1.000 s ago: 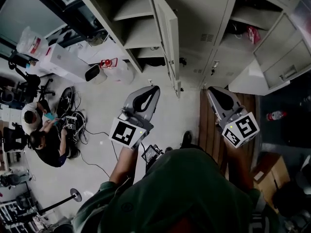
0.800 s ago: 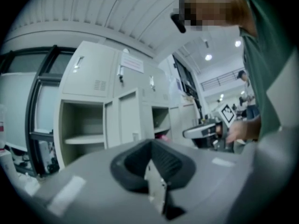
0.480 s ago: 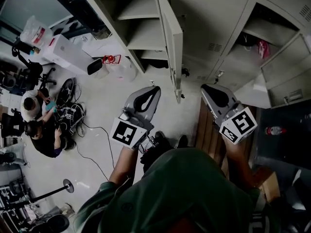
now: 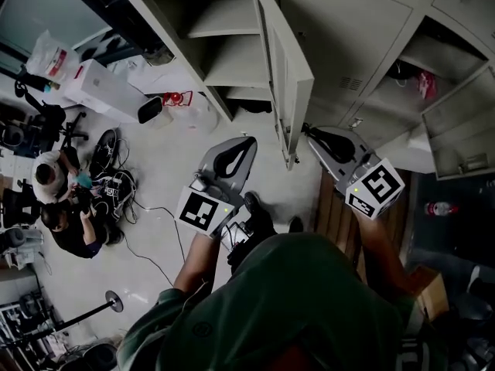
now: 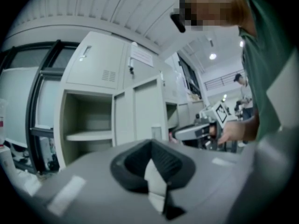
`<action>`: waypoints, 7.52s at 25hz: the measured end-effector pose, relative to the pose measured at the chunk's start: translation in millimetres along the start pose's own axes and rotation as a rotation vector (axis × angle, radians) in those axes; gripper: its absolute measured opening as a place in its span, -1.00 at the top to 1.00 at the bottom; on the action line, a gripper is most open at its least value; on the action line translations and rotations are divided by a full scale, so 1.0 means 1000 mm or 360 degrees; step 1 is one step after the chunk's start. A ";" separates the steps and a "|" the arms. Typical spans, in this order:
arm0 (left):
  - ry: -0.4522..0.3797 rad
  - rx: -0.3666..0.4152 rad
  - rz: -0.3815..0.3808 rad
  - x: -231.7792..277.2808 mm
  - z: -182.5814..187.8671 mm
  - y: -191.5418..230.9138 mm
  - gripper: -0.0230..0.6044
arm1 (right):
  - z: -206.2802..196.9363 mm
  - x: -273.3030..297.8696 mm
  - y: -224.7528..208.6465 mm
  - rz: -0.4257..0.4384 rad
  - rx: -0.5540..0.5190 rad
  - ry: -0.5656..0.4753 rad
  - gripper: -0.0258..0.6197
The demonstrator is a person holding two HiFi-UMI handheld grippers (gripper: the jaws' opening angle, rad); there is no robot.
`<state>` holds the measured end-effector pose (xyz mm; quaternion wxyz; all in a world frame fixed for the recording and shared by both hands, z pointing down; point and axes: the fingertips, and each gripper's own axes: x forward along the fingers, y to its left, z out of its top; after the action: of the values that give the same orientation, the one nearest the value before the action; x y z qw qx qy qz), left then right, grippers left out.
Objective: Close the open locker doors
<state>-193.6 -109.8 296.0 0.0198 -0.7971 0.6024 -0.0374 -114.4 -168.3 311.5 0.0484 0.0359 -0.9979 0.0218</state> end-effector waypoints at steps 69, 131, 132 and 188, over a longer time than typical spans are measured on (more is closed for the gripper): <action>0.0051 -0.0230 0.0079 -0.014 -0.085 0.326 0.93 | 0.001 0.363 -0.073 -0.0187 0.0036 0.0105 0.77; 0.0118 -0.0229 0.0051 0.048 -0.312 -0.029 0.93 | -0.349 0.022 -0.030 -0.0042 0.0020 0.0258 0.90; 0.0118 -0.0227 0.0046 0.049 -0.320 -0.032 0.93 | -0.357 0.023 -0.029 -0.0021 0.0022 0.0258 0.90; 0.0105 -0.0277 0.0452 -0.016 -0.400 0.239 0.93 | -0.373 0.353 -0.029 -0.0175 0.0158 0.0282 0.90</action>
<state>-461.0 -154.6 676.2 -0.0641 -0.7008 0.7104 -0.0081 -427.0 -204.5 718.1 0.1356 0.0907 -0.9840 0.0717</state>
